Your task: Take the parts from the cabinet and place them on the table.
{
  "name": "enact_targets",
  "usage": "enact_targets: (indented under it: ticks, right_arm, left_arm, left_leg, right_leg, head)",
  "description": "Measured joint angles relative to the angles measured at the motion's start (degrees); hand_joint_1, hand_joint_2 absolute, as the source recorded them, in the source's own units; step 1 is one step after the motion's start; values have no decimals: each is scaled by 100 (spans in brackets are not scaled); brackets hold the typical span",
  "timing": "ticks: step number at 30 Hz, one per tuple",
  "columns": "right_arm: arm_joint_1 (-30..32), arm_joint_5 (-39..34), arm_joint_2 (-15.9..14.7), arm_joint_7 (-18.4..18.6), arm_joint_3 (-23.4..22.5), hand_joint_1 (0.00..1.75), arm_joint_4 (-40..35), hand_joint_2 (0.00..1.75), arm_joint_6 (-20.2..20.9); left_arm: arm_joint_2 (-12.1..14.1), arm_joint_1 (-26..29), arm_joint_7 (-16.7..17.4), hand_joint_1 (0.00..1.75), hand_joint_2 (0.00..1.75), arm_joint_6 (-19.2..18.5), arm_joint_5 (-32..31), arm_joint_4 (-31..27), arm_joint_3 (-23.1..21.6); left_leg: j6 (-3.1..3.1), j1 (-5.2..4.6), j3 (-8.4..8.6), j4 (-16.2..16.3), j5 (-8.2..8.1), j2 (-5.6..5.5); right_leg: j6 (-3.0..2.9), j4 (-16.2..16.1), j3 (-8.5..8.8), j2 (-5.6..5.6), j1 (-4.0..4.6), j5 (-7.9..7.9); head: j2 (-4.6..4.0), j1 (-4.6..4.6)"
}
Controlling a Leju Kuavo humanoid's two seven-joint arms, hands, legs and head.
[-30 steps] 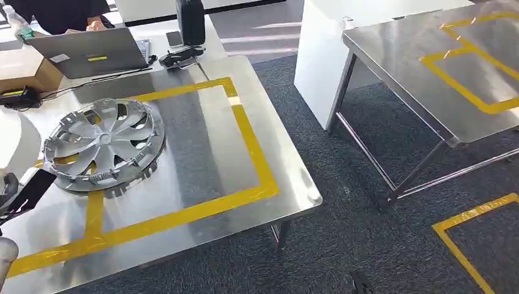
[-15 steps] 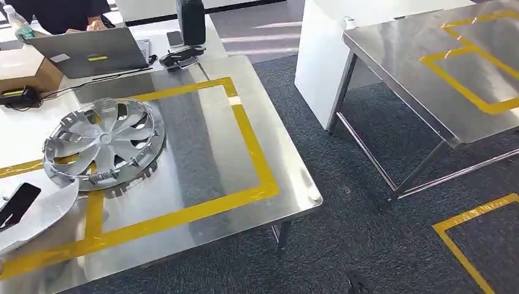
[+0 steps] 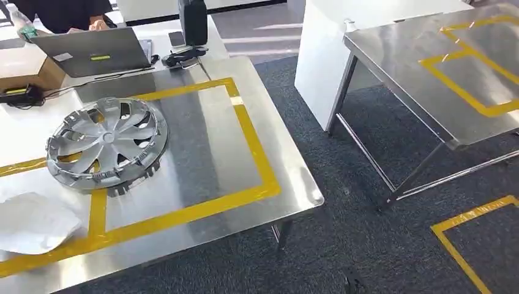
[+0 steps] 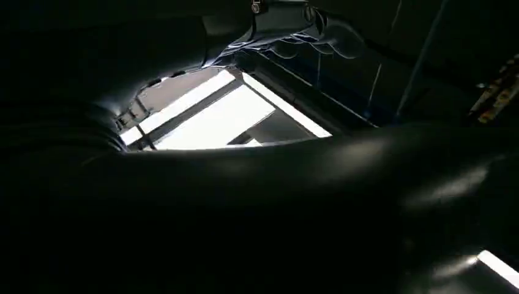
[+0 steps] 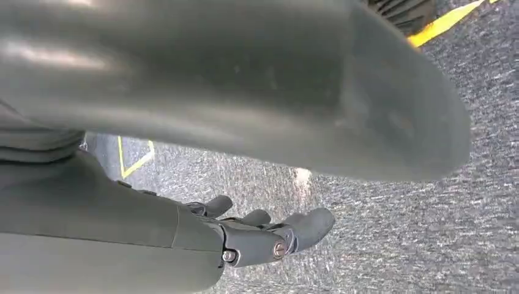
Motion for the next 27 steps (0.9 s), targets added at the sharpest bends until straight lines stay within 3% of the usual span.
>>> enact_targets:
  ticks: [1,2,3,5,6,7,9,11,12,14,15,16,17,18,20,21,22,23,25,26,27]
  right_arm:
    - [5,-6,2,-11,-2,0,0,0,-2]
    - [6,-32,9,-16,-4,0,0,0,-2]
    - [0,-65,15,-16,-9,0,0,0,-11]
    - [-12,-90,28,-9,-20,0,0,0,-13]
    - [-24,-94,42,-9,-24,0,0,0,-15]
    - [-18,-103,114,-5,-31,0,0,0,-15]
    - [-16,-107,101,15,-52,0,-4,0,-22]
    - [-19,-105,122,15,-55,0,-4,0,-24]
    - [-19,-105,129,28,-55,0,-4,0,-24]
    - [-9,-105,129,39,-57,0,-4,0,-13]
    - [-8,-105,133,17,-57,0,-4,0,-5]
    - [-9,-105,136,2,-59,0,-4,0,-2]
    - [-10,-105,136,-18,-59,0,-4,0,7]
    - [-8,-105,136,-33,-61,0,-4,0,9]
    - [-8,-105,138,-48,-61,0,-4,0,9]
    - [-14,-105,160,-72,-61,0,-4,0,11]
    - [-3,-105,219,-94,-63,0,-7,0,20]
    - [5,-105,195,-110,-70,0,-31,0,9]
    - [0,-105,203,-116,-87,0,-31,0,13]
    - [12,-105,216,-118,-92,0,-31,0,7]
    - [13,-105,219,-120,-94,0,-31,0,2]
  left_arm:
    - [-80,19,-2,0,0,0,43,-193,-169]
    - [-166,52,0,0,0,0,53,-385,-350]
    - [-217,91,0,0,0,0,51,-553,-509]
    - [-331,133,0,0,0,0,-15,-817,-769]
    - [-379,135,0,0,0,0,-32,-926,-852]
    - [-396,151,0,0,0,-2,-59,-1053,-915]
    - [-466,160,2,0,0,-6,-85,-1180,-1026]
    - [-488,204,4,0,0,-9,-137,-1271,-1055]
    - [-488,230,9,0,0,-7,-185,-1306,-1057]
    - [-501,258,9,0,0,-6,-266,-1361,-1059]
    - [-512,276,9,0,0,-9,-275,-1376,-1059]
    - [-514,302,13,0,0,-9,-284,-1383,-1059]
    - [-518,333,18,0,0,-7,-292,-1391,-1059]
    - [-527,352,22,0,0,-7,-299,-1394,-1059]
    - [-545,353,33,0,0,-7,-314,-1413,-1061]
    - [-558,341,50,0,0,-7,-338,-1457,-1061]
    - [-567,347,66,0,0,-7,-371,-1503,-1061]
    - [-593,330,70,0,0,-7,-387,-1527,-1061]
    - [-597,312,89,0,0,-7,-428,-1531,-1061]
    - [-608,318,90,0,0,-7,-456,-1533,-1061]
    - [-650,312,90,0,0,-7,-494,-1533,-1061]
  left_leg:
    - [-9,12,-19,11,5,4]
    - [-26,38,-41,27,14,2]
    - [-56,66,-62,47,20,-3]
    - [-155,143,-120,131,10,-3]
    - [-226,134,-160,198,-1,-3]
    - [-275,132,-201,208,4,-26]
    - [-363,99,-228,244,44,-41]
    - [-441,135,-273,229,74,-37]
    - [-455,135,-330,335,-92,-17]
    - [-474,124,-565,1025,-643,-17]
    - [-475,123,-721,1518,-910,-17]
    - [-465,123,-806,1875,-1057,-16]
    - [-443,116,-779,1980,-1049,-17]
    - [-399,100,-621,1828,-926,-16]
    - [-260,28,-30,980,-595,-22]
    - [-124,-40,350,413,-594,-26]
    - [-95,-58,487,225,-696,21]
    - [-142,-94,458,209,-567,42]
    - [-91,-144,413,148,-529,31]
    - [-55,-104,396,37,-428,34]
    - [-65,-58,420,-45,-308,64]
  right_leg:
    - [36,298,-137,-1,-33,-69]
    - [80,320,-148,-4,-75,30]
    - [130,52,-15,-7,-116,240]
    - [248,-970,531,-35,-216,699]
    - [330,-1314,678,-52,-245,625]
    - [267,-1136,665,30,-204,757]
    - [106,-1145,578,54,-214,703]
    - [-24,-1165,512,43,-210,772]
    - [-87,-1170,471,38,-206,814]
    - [-149,-1171,374,37,-188,890]
    - [-169,-1169,315,31,-163,934]
    - [-187,-1168,256,26,-137,978]
    - [-194,-1168,205,26,-114,1019]
    - [-202,-1168,152,26,-89,1064]
    - [-208,-1169,64,27,-27,1148]
    - [-212,-1168,49,25,-51,1190]
    - [-164,-1191,36,23,-32,1234]
    - [-123,-1220,51,12,-75,1273]
    - [-55,-1275,65,-7,-110,1359]
    - [7,-1341,60,0,-59,1425]
    - [9,-1285,18,15,-89,1311]
  head:
    - [-2,4]
    - [-2,4]
    - [-2,4]
    - [-2,6]
    - [0,20]
    - [-2,81]
    - [-2,68]
    - [-2,70]
    - [-2,63]
    - [-2,57]
    - [-2,59]
    - [-2,61]
    - [-2,61]
    - [-2,59]
    - [-2,61]
    - [-2,65]
    - [-2,85]
    - [-2,74]
    - [-2,79]
    - [-2,81]
    - [-2,68]
